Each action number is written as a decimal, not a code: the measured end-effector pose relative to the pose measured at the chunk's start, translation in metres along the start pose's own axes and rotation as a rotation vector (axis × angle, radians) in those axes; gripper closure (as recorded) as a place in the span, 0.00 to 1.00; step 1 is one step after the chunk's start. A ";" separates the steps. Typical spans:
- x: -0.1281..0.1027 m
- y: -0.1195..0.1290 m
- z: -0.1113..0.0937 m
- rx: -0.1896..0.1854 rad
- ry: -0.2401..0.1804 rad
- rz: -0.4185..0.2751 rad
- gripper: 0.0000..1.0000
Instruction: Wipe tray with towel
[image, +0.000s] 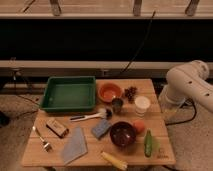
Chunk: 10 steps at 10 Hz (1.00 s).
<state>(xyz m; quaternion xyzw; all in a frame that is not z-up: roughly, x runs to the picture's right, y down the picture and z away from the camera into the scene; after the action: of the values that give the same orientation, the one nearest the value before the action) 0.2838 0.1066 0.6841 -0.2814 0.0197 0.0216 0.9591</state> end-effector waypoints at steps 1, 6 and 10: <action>0.000 0.000 0.000 0.000 0.000 0.000 0.35; 0.000 0.000 0.000 0.001 -0.001 -0.005 0.35; -0.046 0.010 -0.001 0.002 -0.072 -0.134 0.35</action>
<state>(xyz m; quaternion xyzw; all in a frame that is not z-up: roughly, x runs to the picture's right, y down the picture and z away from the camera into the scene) 0.2375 0.1126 0.6800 -0.2800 -0.0337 -0.0327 0.9588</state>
